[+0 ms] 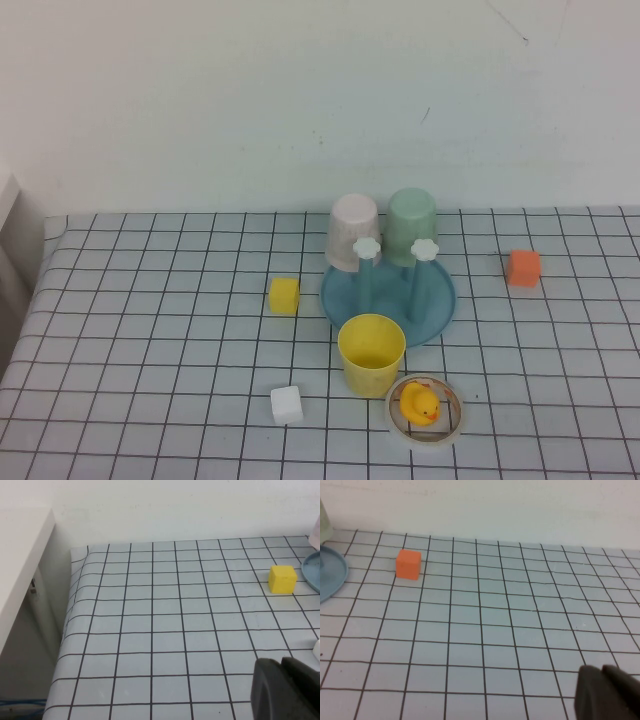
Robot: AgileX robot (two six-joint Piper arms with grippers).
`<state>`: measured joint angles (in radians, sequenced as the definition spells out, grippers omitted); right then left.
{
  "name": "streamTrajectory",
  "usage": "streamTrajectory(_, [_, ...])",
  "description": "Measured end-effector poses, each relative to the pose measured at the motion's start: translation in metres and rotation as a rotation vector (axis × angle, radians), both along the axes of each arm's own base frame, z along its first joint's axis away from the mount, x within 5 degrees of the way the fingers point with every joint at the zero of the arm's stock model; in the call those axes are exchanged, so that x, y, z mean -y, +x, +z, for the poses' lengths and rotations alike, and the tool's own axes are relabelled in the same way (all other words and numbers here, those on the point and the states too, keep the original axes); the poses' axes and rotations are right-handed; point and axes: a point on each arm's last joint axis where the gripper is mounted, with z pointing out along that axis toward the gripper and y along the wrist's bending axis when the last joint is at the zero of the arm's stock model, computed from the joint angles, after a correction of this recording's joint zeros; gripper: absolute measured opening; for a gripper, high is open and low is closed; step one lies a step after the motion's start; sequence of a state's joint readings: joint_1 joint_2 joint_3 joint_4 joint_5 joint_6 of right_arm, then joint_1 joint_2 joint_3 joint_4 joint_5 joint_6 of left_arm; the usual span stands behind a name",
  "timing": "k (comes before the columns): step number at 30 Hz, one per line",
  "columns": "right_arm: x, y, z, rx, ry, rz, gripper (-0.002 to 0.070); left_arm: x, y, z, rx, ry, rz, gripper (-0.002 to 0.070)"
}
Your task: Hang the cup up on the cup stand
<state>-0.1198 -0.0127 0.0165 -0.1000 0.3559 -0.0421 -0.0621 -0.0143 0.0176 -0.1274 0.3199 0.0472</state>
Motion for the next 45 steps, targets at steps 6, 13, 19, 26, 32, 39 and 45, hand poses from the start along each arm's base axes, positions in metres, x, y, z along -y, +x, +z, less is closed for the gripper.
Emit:
streamTrajectory(6, [0.0, 0.0, 0.0, 0.002, 0.0, 0.0, -0.0001, 0.0, 0.0, 0.0, 0.0, 0.002, 0.0, -0.0001])
streamTrajectory(13, [0.0, 0.0, 0.0, 0.004, 0.0, 0.0, -0.0001, 0.0, 0.001, 0.003, 0.031, 0.001, 0.003, -0.0001])
streamTrajectory(19, [0.0, 0.001, 0.002, 0.031, -0.006, 0.003, -0.0001, -0.001, 0.003, 0.011, 0.13, -0.006, 0.016, -0.0001])
streamTrajectory(26, [-0.002, 0.006, 0.032, 0.392, -0.052, 0.035, -0.0001, -0.005, 0.002, 0.042, 0.475, -0.031, 0.061, -0.0001])
streamTrajectory(32, [-0.007, -0.003, 0.067, 0.785, -0.105, 0.07, -0.0001, -0.009, -0.006, 0.065, 0.741, -0.05, 0.095, -0.0001])
streamTrajectory(39, [-0.009, -0.01, 0.079, 0.942, -0.044, 0.096, -0.0001, -0.01, -0.011, 0.075, 0.861, -0.067, 0.106, -0.0001])
streamTrajectory(45, [-0.009, -0.013, 0.083, 0.991, -0.005, 0.109, -0.0001, -0.01, -0.017, 0.083, 0.959, -0.223, 0.073, -0.0001])
